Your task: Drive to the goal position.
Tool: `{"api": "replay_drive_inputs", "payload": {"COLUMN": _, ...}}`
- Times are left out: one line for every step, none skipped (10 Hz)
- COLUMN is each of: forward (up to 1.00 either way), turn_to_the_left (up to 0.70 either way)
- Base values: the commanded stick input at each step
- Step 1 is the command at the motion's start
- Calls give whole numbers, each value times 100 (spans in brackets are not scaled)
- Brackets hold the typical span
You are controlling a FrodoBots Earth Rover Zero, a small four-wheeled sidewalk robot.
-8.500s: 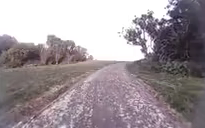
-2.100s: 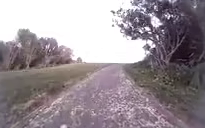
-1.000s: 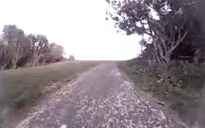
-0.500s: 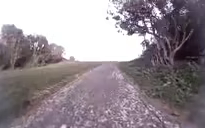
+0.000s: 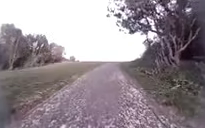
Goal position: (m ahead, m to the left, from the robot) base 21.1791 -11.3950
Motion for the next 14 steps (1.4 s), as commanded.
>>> {"api": "replay_drive_inputs", "payload": {"forward": 70, "turn_to_the_left": 0}}
{"api": "replay_drive_inputs", "payload": {"forward": 70, "turn_to_the_left": 0}}
{"api": "replay_drive_inputs", "payload": {"forward": 70, "turn_to_the_left": 0}}
{"api": "replay_drive_inputs", "payload": {"forward": 70, "turn_to_the_left": 0}}
{"api": "replay_drive_inputs", "payload": {"forward": 70, "turn_to_the_left": 0}}
{"api": "replay_drive_inputs", "payload": {"forward": 70, "turn_to_the_left": 0}}
{"api": "replay_drive_inputs", "payload": {"forward": 70, "turn_to_the_left": 0}}
{"api": "replay_drive_inputs", "payload": {"forward": 70, "turn_to_the_left": 0}}
{"api": "replay_drive_inputs", "payload": {"forward": 70, "turn_to_the_left": 0}}
{"api": "replay_drive_inputs", "payload": {"forward": 70, "turn_to_the_left": 0}}
{"api": "replay_drive_inputs", "payload": {"forward": 70, "turn_to_the_left": -21}}
{"api": "replay_drive_inputs", "payload": {"forward": 70, "turn_to_the_left": -35}}
{"api": "replay_drive_inputs", "payload": {"forward": 70, "turn_to_the_left": -35}}
{"api": "replay_drive_inputs", "payload": {"forward": 70, "turn_to_the_left": -18}}
